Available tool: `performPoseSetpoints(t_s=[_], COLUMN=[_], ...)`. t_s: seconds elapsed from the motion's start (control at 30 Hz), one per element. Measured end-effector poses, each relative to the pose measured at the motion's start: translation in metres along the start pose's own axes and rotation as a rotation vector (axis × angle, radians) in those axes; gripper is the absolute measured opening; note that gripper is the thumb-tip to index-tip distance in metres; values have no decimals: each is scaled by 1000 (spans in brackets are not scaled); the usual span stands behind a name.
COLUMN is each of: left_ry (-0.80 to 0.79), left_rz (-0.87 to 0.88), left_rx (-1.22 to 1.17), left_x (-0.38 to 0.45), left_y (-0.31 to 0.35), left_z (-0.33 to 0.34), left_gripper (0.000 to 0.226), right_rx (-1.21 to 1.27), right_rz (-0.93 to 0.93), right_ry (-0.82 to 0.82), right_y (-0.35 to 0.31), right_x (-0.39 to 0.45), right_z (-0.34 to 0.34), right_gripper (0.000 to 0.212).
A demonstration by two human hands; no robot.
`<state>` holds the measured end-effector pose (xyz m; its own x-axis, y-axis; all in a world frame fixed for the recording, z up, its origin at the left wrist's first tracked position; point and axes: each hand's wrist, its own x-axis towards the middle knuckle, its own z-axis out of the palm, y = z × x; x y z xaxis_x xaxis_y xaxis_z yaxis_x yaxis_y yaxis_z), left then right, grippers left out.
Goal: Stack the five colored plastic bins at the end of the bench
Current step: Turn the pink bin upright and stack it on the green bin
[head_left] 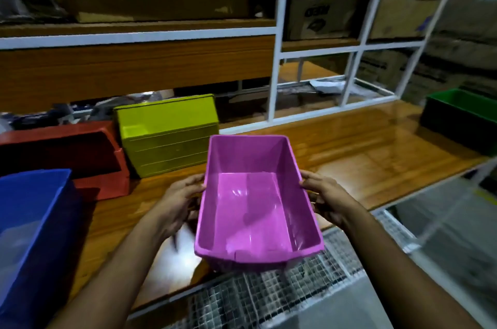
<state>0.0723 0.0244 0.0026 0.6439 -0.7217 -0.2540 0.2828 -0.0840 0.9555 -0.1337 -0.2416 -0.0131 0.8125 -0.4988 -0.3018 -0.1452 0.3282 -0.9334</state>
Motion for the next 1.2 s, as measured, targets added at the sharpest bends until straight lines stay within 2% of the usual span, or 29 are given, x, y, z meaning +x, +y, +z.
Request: performPoseSetpoints(t_s=[0.27, 0.5, 0.63, 0.9, 1.2], left_ry=[-241, -395, -499, -627, -713], left_rz=[-14, -20, -27, 1, 36], left_rx=[31, 130, 177, 216, 97], left_x=[39, 67, 75, 123, 230], left_y=[1, -5, -9, 6, 51], left_z=[158, 367, 486, 664, 793], left_gripper=[36, 37, 39, 38, 37], right_rx=[70, 150, 166, 182, 149], right_rz=[-105, -195, -228, -299, -402], right_ry=[273, 523, 608, 691, 699], right_y=[-18, -31, -51, -99, -196], right_x=[-87, -169, -210, -245, -189], right_z=[-137, -307, -406, -564, -703], right_gripper=[30, 21, 18, 17, 26])
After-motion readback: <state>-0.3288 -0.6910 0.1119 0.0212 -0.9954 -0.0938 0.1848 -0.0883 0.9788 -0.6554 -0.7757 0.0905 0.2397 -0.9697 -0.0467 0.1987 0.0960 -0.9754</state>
